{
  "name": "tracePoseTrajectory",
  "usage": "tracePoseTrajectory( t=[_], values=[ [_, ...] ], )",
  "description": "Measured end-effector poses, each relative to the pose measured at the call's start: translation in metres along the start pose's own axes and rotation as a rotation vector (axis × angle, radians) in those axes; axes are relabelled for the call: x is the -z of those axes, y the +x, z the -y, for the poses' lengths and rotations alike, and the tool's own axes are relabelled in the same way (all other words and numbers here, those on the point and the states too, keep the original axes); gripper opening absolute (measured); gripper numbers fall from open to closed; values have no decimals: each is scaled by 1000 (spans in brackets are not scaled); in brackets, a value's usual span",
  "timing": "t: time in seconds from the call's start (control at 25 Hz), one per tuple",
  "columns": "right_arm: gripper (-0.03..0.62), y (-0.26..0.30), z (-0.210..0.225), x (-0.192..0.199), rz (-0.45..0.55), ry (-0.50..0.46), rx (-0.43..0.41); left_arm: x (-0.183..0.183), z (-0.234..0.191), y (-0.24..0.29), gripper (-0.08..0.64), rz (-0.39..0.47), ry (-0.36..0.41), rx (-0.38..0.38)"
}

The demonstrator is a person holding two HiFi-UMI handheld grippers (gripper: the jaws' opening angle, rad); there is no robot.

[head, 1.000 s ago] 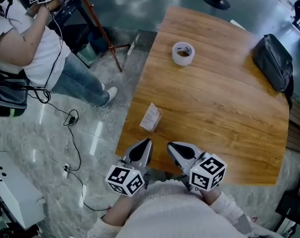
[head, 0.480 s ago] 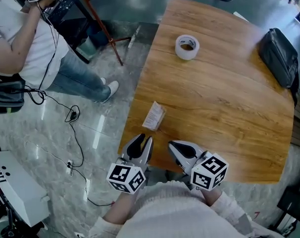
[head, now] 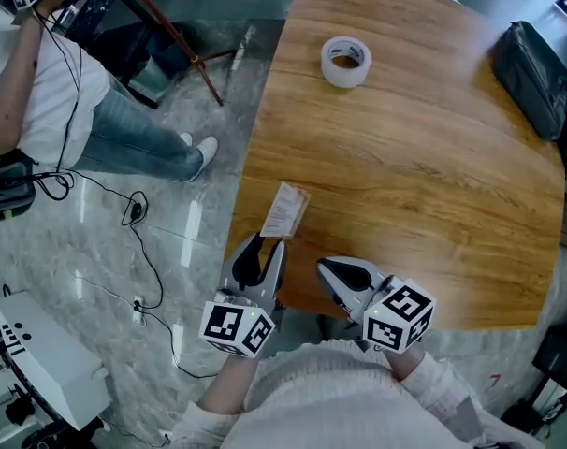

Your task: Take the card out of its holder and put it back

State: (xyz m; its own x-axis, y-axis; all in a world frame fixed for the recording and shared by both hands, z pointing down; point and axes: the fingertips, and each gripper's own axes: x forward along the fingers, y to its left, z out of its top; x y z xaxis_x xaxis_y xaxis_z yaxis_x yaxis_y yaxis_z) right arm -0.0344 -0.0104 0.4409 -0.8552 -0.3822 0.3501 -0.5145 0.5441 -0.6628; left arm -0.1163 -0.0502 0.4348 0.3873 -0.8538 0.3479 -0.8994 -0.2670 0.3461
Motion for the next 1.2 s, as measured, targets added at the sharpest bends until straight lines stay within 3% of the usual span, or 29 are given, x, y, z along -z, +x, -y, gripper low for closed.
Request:
tracePoseTrajectory(
  t=[0.28, 0.56, 0.84, 1.2],
  values=[
    [-6, -3, 18, 2, -17, 18, 16, -1, -3, 8, 141, 62, 32, -22],
    [-6, -9, 26, 4, -22, 27, 35, 1, -1, 14, 134, 64, 45, -24],
    [-6, -8, 24, 7, -47, 24, 24, -5, -4, 19, 50, 82, 45, -59],
    [-6, -6, 22, 8, -58, 21, 18, -5, -1, 18, 28, 86, 64, -50]
  ],
)
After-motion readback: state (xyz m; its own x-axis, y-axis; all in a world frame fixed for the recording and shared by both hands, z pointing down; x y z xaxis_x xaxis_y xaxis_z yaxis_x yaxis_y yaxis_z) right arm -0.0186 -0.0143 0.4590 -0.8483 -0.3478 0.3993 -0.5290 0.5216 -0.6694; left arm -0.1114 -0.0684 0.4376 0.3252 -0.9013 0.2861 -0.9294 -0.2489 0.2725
